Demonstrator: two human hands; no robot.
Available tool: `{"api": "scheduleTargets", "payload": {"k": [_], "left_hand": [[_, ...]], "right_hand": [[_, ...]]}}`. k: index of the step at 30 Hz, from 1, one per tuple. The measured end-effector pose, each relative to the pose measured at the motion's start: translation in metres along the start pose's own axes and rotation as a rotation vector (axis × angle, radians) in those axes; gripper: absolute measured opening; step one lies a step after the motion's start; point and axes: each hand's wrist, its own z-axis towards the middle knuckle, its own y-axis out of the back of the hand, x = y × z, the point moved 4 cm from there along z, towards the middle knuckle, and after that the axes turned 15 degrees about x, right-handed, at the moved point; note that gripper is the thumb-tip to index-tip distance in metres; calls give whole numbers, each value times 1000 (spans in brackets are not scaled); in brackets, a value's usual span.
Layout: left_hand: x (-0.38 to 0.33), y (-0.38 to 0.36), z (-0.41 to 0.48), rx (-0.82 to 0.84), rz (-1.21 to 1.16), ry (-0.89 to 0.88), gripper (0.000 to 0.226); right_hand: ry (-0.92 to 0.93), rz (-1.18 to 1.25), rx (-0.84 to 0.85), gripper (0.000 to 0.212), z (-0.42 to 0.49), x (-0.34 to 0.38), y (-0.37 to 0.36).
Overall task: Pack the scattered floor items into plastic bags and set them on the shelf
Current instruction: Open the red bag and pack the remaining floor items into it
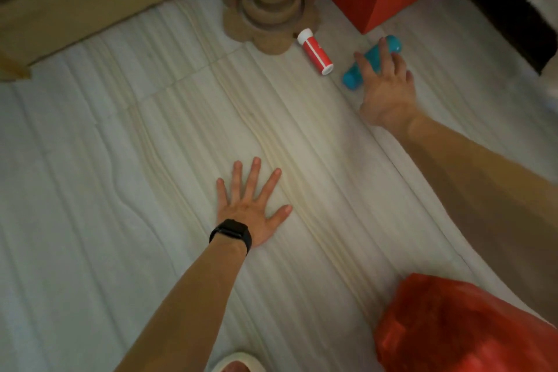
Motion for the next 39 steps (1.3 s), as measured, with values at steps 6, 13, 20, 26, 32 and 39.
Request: {"api": "scheduleTargets", "payload": {"k": [6,13,20,26,32,39], "left_hand": [[-1,4,3,30,17,22,75],[2,3,2,39,13,26,76],[-6,36,0,-169,42,-70,74],[-53,147,45,-283,237,-157,75],[-88,222,89,-392,417,-179,77],[-89,233,116,-525,449,-189,50]], "right_hand": [[83,-272,-63,50,15,4,-12],[-57,221,-122,60,-86,9,-82],[104,453,133,71,-140,44,-130],[217,496,150,79,-149,34,-141],[198,470,130,75,-145,34,-139],[191,476,124,74,-146,33,-137]]}}
